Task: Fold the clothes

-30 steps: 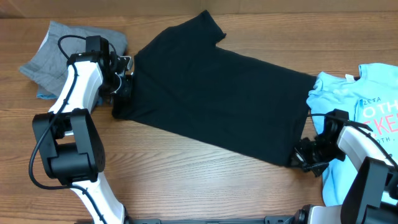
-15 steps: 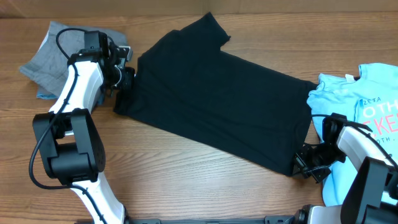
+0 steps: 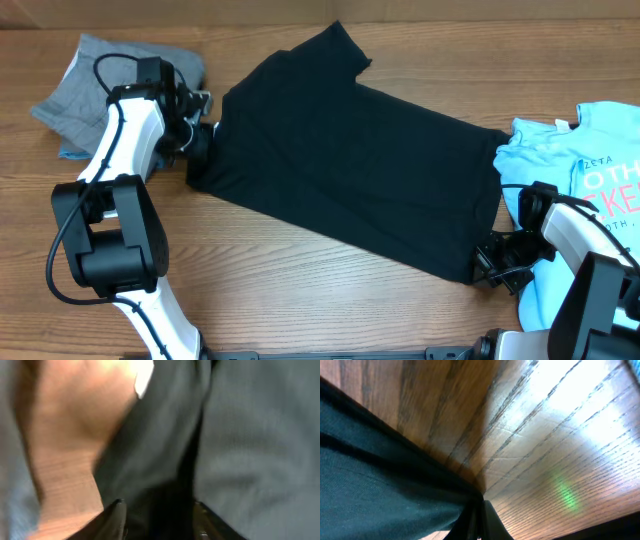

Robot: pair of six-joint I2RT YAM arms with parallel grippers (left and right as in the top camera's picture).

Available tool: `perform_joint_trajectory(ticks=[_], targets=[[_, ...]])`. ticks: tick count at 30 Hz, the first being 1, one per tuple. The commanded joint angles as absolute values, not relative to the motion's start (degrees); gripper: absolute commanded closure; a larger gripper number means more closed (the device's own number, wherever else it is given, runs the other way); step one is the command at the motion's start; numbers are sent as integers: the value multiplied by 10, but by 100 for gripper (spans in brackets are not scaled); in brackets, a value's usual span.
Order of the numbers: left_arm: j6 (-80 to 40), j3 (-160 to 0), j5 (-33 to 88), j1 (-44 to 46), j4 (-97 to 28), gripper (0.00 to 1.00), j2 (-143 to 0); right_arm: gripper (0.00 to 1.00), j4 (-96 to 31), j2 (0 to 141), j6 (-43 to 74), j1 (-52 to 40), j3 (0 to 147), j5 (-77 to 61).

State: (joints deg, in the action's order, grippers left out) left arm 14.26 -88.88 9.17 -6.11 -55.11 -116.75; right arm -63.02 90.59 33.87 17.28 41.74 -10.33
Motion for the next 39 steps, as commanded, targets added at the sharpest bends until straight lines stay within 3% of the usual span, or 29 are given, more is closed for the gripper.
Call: perform_joint_trajectory(ticks=[1, 11, 24, 34, 37, 39], targets=[[186, -891, 106, -63, -577, 62, -1173, 96, -625, 905, 344, 177, 414, -90], [231, -865, 136, -63, -568, 70, -1172, 96, -625, 905, 343, 177, 414, -90], [273, -975, 184, -83, -717, 50, -1172, 95, -623, 905, 344, 177, 414, -90], [309, -890, 184, -82, -675, 41, -1173, 95, -619, 905, 346, 178, 414, -90], [309, -866, 182, -82, -636, 53, -1173, 95, -619, 905, 348, 177, 414, -90], [309, -862, 180, -82, -624, 78, -1173, 95, -619, 905, 348, 177, 414, -90]])
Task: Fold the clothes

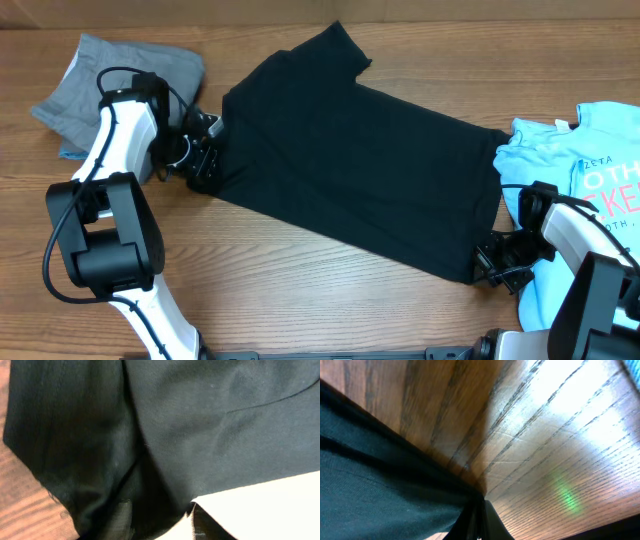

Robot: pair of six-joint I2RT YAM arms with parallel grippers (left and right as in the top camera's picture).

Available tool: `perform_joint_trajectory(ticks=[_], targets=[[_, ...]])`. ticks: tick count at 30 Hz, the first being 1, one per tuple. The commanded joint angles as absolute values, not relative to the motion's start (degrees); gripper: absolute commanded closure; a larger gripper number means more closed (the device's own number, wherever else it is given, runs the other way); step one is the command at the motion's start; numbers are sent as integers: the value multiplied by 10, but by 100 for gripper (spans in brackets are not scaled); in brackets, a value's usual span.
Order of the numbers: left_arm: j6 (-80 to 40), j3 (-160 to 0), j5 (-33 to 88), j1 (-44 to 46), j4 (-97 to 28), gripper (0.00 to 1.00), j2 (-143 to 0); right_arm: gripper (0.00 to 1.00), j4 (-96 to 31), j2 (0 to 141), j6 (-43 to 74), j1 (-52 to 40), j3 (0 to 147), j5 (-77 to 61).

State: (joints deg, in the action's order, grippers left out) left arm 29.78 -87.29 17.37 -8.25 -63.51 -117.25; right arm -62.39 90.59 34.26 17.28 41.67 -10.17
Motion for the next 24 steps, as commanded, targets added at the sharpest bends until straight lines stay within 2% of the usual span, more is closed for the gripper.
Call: perform_joint_trajectory(ticks=[1, 2, 10, 16, 24], targets=[[308, -862, 180, -82, -622, 89, -1173, 95, -619, 905, 348, 177, 414, -90], [305, -864, 180, -82, -621, 96, -1173, 95, -619, 905, 348, 177, 414, -90], [283, -922, 161, -88, -635, 96, -1173, 96, -628, 905, 359, 178, 414, -44], [283, -929, 161, -86, -557, 96, -1174, 96, -630, 905, 374, 178, 414, -39], [296, -929, 159, -86, -533, 93, -1176, 96, -632, 905, 374, 177, 414, -39]])
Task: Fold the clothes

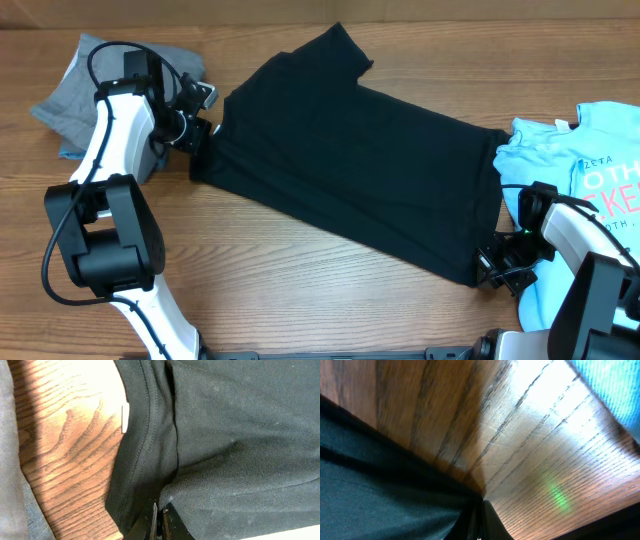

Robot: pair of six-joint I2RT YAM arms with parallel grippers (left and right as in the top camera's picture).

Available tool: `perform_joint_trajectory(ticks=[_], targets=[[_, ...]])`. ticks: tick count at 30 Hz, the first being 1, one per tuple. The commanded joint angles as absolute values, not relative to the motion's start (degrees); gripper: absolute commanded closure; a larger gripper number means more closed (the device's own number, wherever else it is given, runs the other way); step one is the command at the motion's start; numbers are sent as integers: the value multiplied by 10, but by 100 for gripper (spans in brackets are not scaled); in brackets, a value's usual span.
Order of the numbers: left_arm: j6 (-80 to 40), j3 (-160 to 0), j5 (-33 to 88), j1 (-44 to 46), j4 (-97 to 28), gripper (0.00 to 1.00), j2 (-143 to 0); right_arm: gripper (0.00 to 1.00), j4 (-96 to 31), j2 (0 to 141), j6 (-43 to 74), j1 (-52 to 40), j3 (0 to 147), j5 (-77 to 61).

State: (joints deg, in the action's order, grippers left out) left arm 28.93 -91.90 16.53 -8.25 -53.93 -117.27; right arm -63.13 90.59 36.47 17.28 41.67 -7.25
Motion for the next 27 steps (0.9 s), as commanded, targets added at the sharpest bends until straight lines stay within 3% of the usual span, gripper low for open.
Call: perform_joint_trajectory(ticks=[1, 7, 10, 12, 15, 23, 27], targets=[[296, -929, 159, -86, -533, 91, -1177, 96, -632, 905, 374, 178, 414, -39], [295, -929, 159, -87, -559, 50, -1177, 96, -633, 905, 374, 177, 414, -39], [296, -929, 159, -87, -586, 50, -1177, 96, -633, 905, 374, 178, 414, -39], [298, -929, 150, -87, -631, 57, -1177, 96, -633, 905, 374, 178, 414, -39], [309, -929, 151, -87, -662, 58, -1177, 96, -633, 905, 374, 178, 414, -39], [334, -900, 130, -89, -631, 60, -1178, 96, -633, 905, 374, 178, 414, -39], [334, -865, 128, -90, -591, 70, -1178, 96, -633, 905, 376, 178, 414, -39]])
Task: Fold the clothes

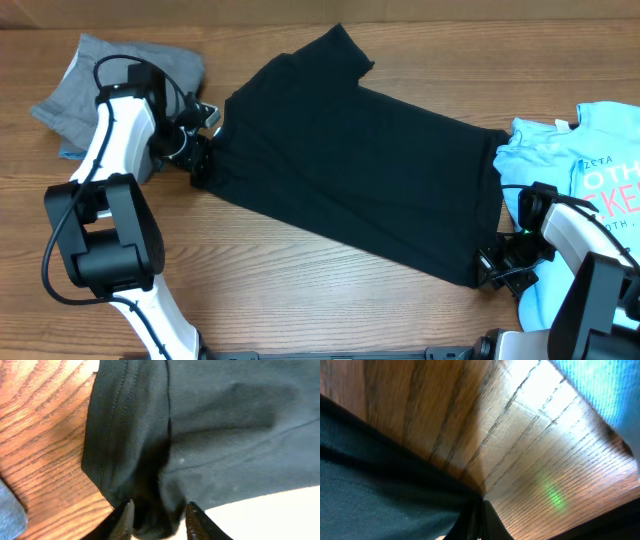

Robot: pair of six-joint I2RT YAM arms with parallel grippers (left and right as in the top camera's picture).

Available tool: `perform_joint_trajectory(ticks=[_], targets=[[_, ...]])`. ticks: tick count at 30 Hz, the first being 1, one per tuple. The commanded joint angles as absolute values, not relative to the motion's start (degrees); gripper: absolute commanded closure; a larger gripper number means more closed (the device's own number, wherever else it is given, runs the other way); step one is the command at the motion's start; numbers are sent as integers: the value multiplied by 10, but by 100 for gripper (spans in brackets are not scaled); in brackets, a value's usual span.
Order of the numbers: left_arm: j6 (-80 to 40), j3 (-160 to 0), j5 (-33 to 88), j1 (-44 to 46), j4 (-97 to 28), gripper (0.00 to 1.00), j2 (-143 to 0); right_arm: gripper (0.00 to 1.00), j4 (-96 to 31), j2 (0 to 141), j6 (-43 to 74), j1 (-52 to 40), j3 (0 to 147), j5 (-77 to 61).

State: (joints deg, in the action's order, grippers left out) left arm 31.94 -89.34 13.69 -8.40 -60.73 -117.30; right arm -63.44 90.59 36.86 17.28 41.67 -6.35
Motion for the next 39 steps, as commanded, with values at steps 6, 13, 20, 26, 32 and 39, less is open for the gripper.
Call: perform_joint_trajectory(ticks=[6, 13, 20, 26, 32, 39], targets=[[292, -842, 93, -91, -544, 96, -1177, 96, -632, 905, 378, 178, 414, -38], [250, -863, 40, -100, -519, 96, -1177, 96, -642, 905, 419, 178, 414, -7], [236, -883, 65, -100, -490, 87, -1177, 96, -642, 905, 423, 178, 414, -4], [235, -913, 66, -104, -525, 48, -1177, 96, -643, 905, 423, 178, 414, -5], [236, -918, 102, -109, -623, 49, -1177, 92, -643, 905, 423, 178, 414, -5], [277, -867, 167, -108, -641, 55, -1178, 92, -642, 905, 423, 178, 414, -5]])
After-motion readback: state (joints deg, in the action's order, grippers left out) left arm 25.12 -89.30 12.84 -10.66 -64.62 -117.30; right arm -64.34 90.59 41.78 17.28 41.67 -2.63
